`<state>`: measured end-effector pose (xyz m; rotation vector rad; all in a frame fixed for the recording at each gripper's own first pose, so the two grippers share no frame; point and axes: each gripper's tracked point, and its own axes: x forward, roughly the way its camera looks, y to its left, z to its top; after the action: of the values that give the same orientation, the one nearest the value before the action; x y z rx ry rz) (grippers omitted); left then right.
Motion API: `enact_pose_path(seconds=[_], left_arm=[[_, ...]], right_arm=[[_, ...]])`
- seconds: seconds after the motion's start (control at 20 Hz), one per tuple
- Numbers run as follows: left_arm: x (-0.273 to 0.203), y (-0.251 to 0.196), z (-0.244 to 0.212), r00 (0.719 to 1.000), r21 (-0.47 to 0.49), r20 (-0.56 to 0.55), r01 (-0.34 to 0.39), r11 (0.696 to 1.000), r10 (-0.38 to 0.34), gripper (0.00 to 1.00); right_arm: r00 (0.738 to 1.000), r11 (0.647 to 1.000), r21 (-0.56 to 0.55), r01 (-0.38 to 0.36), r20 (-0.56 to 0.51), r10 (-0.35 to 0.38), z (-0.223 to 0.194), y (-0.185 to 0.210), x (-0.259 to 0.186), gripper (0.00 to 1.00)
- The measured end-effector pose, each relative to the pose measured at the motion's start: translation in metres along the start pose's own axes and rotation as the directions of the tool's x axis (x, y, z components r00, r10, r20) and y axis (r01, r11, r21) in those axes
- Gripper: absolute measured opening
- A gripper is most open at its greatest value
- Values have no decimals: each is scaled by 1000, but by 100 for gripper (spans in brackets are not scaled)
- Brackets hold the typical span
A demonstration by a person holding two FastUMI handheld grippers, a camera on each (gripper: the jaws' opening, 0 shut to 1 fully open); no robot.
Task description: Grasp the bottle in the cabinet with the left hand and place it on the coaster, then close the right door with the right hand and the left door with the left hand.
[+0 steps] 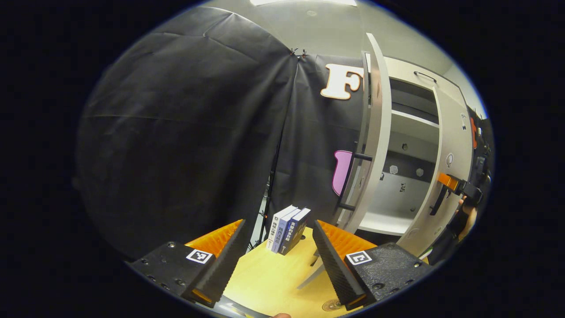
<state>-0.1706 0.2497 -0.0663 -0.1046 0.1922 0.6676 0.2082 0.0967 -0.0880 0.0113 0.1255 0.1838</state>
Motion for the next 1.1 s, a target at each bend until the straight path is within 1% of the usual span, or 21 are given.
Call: enact_pose_path(seconds=[0.05,0.25,0.3,0.35,0.4,0.75,0.85,1.1], left_arm=[[2,0,0,1000,3,-1,2,1000,-2,89],[9,2,0,1000,6,-1,3,1000,-3,89],[10,2,-1,1000,6,-2,6,1000,-6,94],[11,3,-1,1000,8,-4,7,1000,-7,94],[12,3,-2,1000,10,-6,8,1000,-8,95],[20,7,0,1000,15,-4,5,1000,-5,94],[24,2,3,1000,12,4,20,1000,-20,94],[36,-23,16,996,34,33,85,996,-86,95]], right_arm=[[1000,1000,-3,7,2,-7,0,0,1,97],[1000,999,-21,28,11,-28,0,0,9,97],[999,999,-24,34,13,-33,0,0,11,99],[999,999,-26,38,15,-38,0,-1,12,97],[999,999,-29,43,19,-42,0,0,13,99],[997,996,-51,72,30,-71,-2,0,24,98],[996,995,-56,81,28,-79,-3,0,23,98],[997,995,-58,78,27,-76,-2,0,25,98]])
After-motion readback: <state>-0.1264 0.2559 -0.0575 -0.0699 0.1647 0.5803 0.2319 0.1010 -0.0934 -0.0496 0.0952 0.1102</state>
